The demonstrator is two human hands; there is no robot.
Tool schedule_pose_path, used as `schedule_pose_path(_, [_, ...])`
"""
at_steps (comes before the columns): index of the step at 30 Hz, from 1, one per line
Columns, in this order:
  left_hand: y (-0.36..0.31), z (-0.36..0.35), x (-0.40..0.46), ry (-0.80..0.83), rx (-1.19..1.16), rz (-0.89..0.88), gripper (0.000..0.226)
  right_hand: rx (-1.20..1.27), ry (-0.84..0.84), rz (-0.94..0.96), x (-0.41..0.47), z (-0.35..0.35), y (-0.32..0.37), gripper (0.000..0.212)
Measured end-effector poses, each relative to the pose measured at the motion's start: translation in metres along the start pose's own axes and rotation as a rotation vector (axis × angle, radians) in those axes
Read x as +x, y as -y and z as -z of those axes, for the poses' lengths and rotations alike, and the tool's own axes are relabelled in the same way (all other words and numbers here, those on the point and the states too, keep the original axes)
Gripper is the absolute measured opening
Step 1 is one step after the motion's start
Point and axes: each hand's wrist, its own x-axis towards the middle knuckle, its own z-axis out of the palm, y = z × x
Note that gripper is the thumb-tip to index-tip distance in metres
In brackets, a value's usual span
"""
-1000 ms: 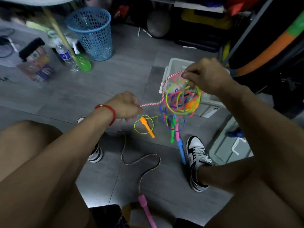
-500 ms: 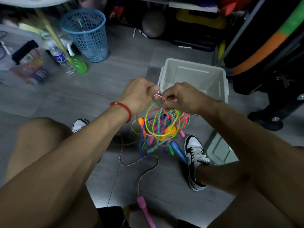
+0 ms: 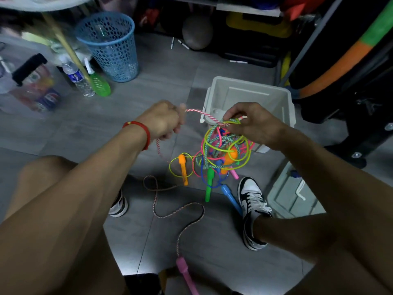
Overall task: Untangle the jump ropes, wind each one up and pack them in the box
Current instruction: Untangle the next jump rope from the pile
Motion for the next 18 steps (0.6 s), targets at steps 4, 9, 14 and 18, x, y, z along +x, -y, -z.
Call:
schedule_pose_path(4, [-0.012,-0.033,-0.009,0.162,0.046,-0.065,0.061,0.172,-0.01,-0.012,-0.012,-0.01,0.02,0.024])
schedule_pose_path(9, [-0.01,-0.05,-0.009,0.075,0.303,-0.233,0.035,0.266,0.005,-0.058,-0.019,-0.02,0.035,0.027])
schedule_pose_path(14, [-0.017,-0.042,-0.017,0.155,0.598,-0.375,0.031,0.27,-0.223,-0.139,-0.012,-0.025,0.025,0.029])
schedule_pose_path(18, [-0.014,-0.034,-0.024,0.252,0.174,-0.29,0.027,0.041,-0.353,-0.212,-0.004,-0.01,-0.002,0.025])
